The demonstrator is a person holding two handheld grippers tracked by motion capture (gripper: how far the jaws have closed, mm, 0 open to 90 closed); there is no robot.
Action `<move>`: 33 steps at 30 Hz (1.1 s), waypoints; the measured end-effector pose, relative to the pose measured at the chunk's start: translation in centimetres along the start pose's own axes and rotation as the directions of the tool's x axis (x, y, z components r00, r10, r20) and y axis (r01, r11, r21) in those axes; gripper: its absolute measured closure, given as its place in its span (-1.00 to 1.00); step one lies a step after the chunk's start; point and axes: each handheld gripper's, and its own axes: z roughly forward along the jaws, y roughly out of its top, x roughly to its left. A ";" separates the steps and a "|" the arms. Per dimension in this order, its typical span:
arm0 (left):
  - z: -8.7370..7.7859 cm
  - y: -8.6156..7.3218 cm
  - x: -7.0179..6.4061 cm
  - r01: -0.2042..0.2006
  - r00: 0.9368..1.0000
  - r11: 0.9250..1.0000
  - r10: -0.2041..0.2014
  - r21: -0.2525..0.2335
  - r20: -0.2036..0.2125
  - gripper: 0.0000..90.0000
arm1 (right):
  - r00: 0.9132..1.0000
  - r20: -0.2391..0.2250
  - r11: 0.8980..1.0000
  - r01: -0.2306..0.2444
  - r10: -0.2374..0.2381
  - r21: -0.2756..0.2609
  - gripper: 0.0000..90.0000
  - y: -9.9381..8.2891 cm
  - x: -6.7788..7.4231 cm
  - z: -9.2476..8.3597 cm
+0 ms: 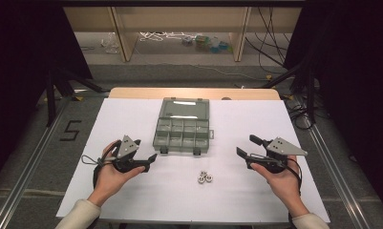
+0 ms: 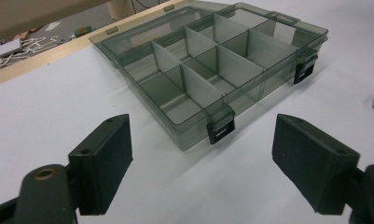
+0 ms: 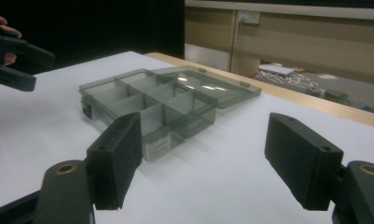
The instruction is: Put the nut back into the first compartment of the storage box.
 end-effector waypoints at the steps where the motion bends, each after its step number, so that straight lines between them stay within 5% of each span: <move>1: 0.0 0.1 -0.1 0.001 1.000 1.000 -0.001 -0.004 0.004 -0.55 | 1.000 0.002 1.000 0.008 -0.008 -0.017 -0.39 -0.1 0.2 -0.1; 8: 0.0 1.2 -1.1 -0.027 0.999 0.999 0.026 0.029 0.023 -0.50 | 0.999 -0.034 0.999 0.022 -0.024 -0.039 -0.42 -0.7 0.8 -1.4; 11: 0.1 2.1 -1.3 -0.137 0.990 0.986 0.132 0.097 0.049 -0.49 | 0.999 -0.027 0.999 0.027 -0.028 -0.029 -0.42 -1.0 1.0 -1.8; 17: 0.7 3.2 -3.6 -0.166 0.982 0.973 0.149 0.163 0.112 -0.49 | 0.998 -0.041 0.999 0.041 -0.041 -0.022 -0.42 -1.1 1.7 -1.9; 21: 1.2 3.9 -5.0 -0.206 0.971 0.959 0.176 0.194 0.161 -0.49 | 0.997 -0.059 0.998 0.045 -0.047 -0.037 -0.42 -1.0 2.3 -1.7; 23: 1.5 4.4 -5.6 -0.242 0.961 0.947 0.204 0.210 0.188 -0.50 | 0.997 -0.064 0.998 0.051 -0.053 -0.031 -0.42 -1.0 2.5 -1.7; 27: 2.6 5.1 -7.3 -0.255 0.954 0.935 0.202 0.246 0.221 -0.48 | 0.996 -0.070 0.998 0.048 -0.051 -0.037 -0.42 -1.1 2.7 -1.8; 29: 3.3 5.5 -8.3 -0.278 0.947 0.919 0.214 0.281 0.239 -0.45 | 0.997 -0.065 0.998 0.047 -0.049 -0.036 -0.42 -1.1 2.7 -1.8; 30: 3.6 5.7 -8.8 -0.301 0.941 0.901 0.226 0.313 0.253 -0.43 | 0.997 -0.053 0.998 0.045 -0.047 -0.035 -0.42 -1.1 2.7 -1.9; 33: 4.5 5.9 -10.1 -0.329 0.929 0.878 0.235 0.347 0.286 -0.43 | 0.997 -0.060 0.999 0.041 -0.043 -0.028 -0.42 -1.1 2.5 -2.0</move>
